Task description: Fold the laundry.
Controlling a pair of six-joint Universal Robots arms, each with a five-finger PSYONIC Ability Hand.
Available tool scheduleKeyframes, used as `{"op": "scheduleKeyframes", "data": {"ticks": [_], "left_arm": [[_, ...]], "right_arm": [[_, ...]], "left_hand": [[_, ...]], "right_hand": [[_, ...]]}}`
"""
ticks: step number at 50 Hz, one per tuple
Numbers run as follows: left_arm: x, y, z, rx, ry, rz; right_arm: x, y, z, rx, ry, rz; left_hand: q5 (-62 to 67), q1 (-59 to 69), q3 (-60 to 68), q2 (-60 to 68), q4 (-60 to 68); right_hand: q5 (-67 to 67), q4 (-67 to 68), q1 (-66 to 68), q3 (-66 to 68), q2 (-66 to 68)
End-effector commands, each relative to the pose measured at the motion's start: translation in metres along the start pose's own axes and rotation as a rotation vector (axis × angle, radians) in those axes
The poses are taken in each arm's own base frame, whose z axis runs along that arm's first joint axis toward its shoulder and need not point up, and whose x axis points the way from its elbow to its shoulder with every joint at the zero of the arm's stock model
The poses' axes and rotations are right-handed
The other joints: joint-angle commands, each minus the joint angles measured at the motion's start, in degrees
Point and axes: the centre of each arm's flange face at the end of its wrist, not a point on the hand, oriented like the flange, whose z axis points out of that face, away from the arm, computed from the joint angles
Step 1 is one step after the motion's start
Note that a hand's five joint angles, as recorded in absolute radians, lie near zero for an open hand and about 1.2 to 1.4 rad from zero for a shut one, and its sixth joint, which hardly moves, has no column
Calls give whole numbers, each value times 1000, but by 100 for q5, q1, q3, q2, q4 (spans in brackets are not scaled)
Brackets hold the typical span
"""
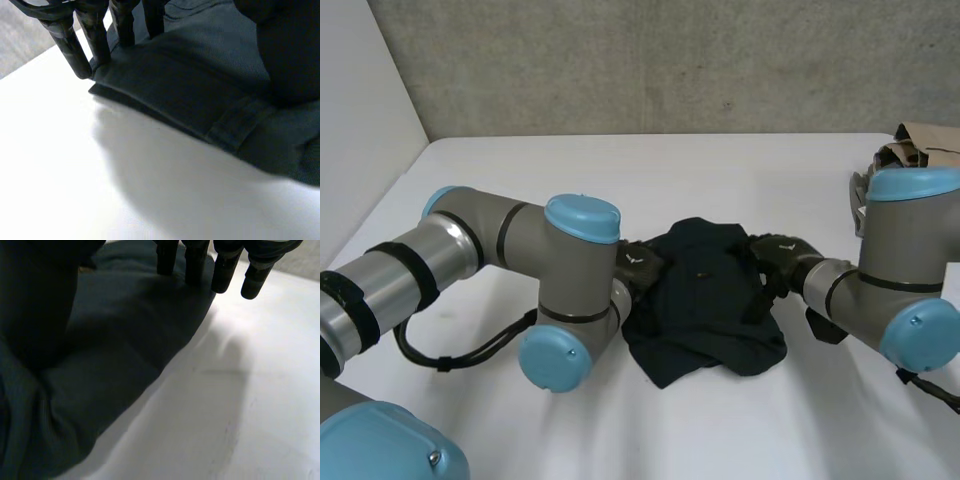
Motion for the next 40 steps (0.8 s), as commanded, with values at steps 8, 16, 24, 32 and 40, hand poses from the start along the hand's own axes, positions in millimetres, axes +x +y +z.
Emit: {"op": "scheduleKeyframes", "data": {"ticks": [8,16,24,32,40], "left_arm": [[-10,-69,-55,182,-60,-12],[-25,-126,-99,439,-26,-75],[-32,-137,-127,524,248,-90],[-26,-119,-150,529,545,-42],[-24,-110,-149,498,555,-56]], "right_arm": [[6,-38,-18,117,145,-244],[-49,-47,-64,285,83,-388],[-83,20,-83,221,-9,-458],[-89,59,-65,272,60,-456],[-85,58,-31,375,143,-459]], "left_hand": [[-276,-51,-234,-112,-180],[-276,-51,-234,-112,-180],[-276,-51,-234,-112,-180],[-272,-46,-229,-107,-176],[-272,-46,-229,-107,-176]], "right_hand": [[-275,-239,-272,-215,-110],[-275,-239,-272,-215,-110],[-275,-239,-272,-215,-110],[-275,-239,-272,-215,-110],[-275,-239,-272,-215,-110]]}}
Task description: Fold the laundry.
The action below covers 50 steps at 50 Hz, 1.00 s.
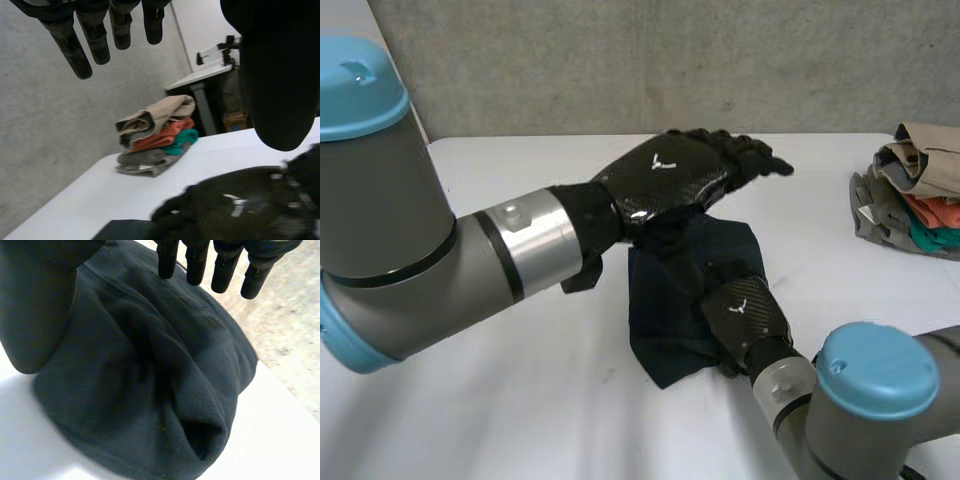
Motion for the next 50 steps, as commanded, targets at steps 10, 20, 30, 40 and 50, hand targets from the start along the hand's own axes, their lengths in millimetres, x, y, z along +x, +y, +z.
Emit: {"op": "scheduleKeyframes", "data": {"ticks": [10,20,30,40,50], "left_arm": [[2,5,-5,-16,-2,-14],[3,-5,-7,7,-8,6],[-3,-28,-8,65,-55,51],[-6,-50,-10,140,-83,21],[-7,-47,-8,147,-82,1]], "right_arm": [[6,-3,60,115,113,-22],[34,-33,84,238,162,-8],[150,-121,98,511,345,-21],[321,-138,85,567,528,38],[439,-18,80,436,532,85]], "left_hand": [[-242,49,-190,18,-158],[-259,32,-207,1,-175],[-264,28,-211,-4,-180],[-259,32,-207,1,-175],[-242,49,-190,17,-158]], "right_hand": [[-266,-238,-222,-215,-54],[6734,6762,6778,6785,6946],[6734,6762,6778,6785,6946],[6734,6762,6778,6785,6946],[6734,6762,6778,6785,6946]]}}
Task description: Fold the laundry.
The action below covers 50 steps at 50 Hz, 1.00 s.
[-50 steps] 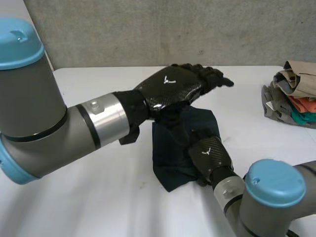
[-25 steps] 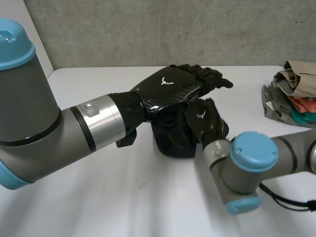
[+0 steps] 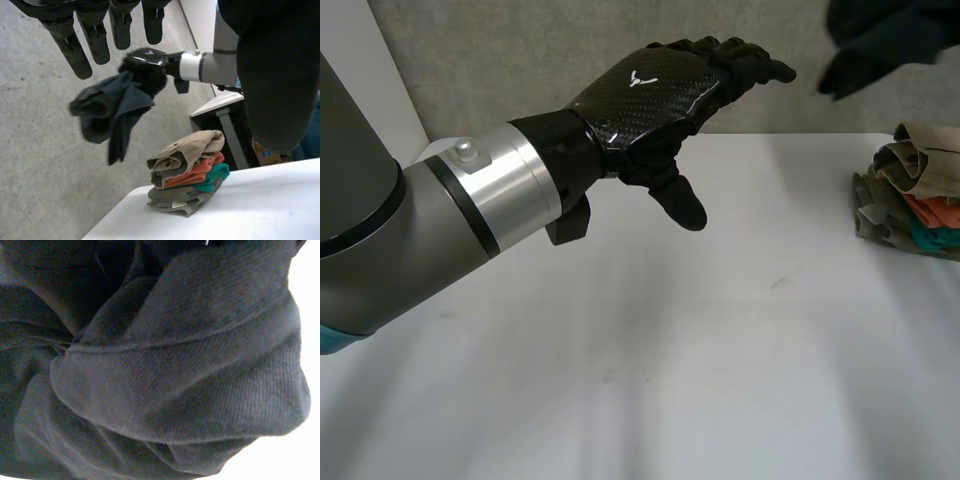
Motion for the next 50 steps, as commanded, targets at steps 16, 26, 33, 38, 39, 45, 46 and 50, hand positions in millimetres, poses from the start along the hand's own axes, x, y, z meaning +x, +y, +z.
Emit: {"op": "scheduleKeyframes", "data": {"ticks": [16,26,33,38,39,45,46,50], "left_arm": [[-2,20,5,-37,4,-36],[0,15,5,-28,-3,-30],[10,12,6,-22,15,-29],[14,11,5,-19,24,-29],[15,11,5,-20,26,-30],[20,11,5,-22,38,-33],[20,11,5,-20,38,-32],[20,10,5,-18,39,-47]], "right_arm": [[67,255,-102,-411,-177,-65],[89,217,-92,-459,-9,-115],[96,173,-89,-491,51,-21],[95,153,-98,-526,64,10],[94,146,-100,-537,68,15],[121,102,-106,-578,177,-12],[130,95,-109,-590,215,-24],[174,65,-115,-616,400,-112]], "left_hand": [[-209,83,-156,51,-125],[-209,83,-156,51,-125],[-209,83,-156,51,-125],[-225,66,-173,34,-141],[-225,66,-173,34,-141],[-225,66,-173,34,-141],[-225,66,-173,34,-141],[-242,49,-190,18,-158]], "right_hand": [[1716,1170,2131,1406,1403],[-5284,-5830,-4869,-5594,-5597],[-5284,-5830,-4869,-5594,-5597],[-5284,-5830,-4869,-5594,-5597],[-5284,-5830,-4869,-5594,-5597],[-5284,-5830,-4869,-5594,-5597],[-5284,-5830,-4869,-5594,-5597],[-5284,-5830,-4869,-5594,-5597]]}}
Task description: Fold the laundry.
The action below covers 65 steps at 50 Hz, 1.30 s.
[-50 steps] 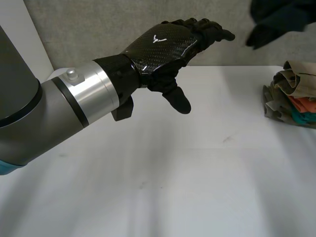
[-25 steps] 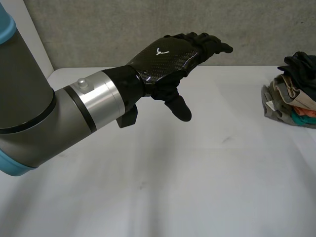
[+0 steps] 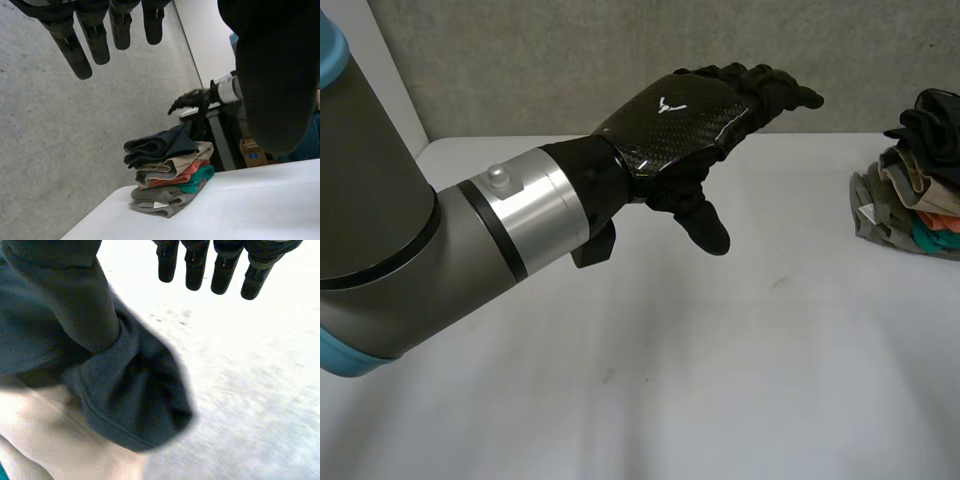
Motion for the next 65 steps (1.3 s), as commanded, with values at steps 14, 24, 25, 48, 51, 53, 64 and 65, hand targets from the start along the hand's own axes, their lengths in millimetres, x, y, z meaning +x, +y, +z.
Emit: {"op": "scheduleKeyframes", "data": {"ticks": [14,24,25,48,51,53,64,65], "left_arm": [[-16,-67,-9,212,-172,-33],[-82,-105,-49,362,-608,12],[-89,-104,-54,353,-646,20],[-200,116,-194,-684,-1095,262],[-211,132,-220,-758,-1143,261],[-218,139,-233,-772,-1168,272],[-247,157,-224,-625,-1074,343],[-249,156,-222,-613,-1068,350]], "right_arm": [[30,-162,-37,293,410,-203],[-131,-207,-99,540,-82,-82],[-142,-205,-105,538,-112,-73],[-281,-71,-182,93,-521,-59],[-283,-64,-181,75,-525,-61],[-285,-59,-180,60,-530,-63],[-293,-42,-173,26,-539,-69],[-292,-40,-171,25,-536,-68]], "left_hand": [[-192,100,-139,68,-108],[-175,116,-123,85,-91],[-192,100,-139,68,-108],[-264,28,-211,-4,-180],[-264,28,-211,-4,-180],[-264,28,-211,-4,-180],[-264,28,-211,-4,-180],[-264,28,-211,-4,-180]], "right_hand": [[-4283,-252,-334,-229,-246],[-4283,-252,-334,-229,-246],[-4283,-252,-334,-229,-246],[-4283,-252,-334,-229,-246],[-4283,-252,-334,-229,-246],[-4283,-252,-334,-229,-246],[-4283,-252,-334,-229,-246],[-4283,-252,-334,-229,-246]]}}
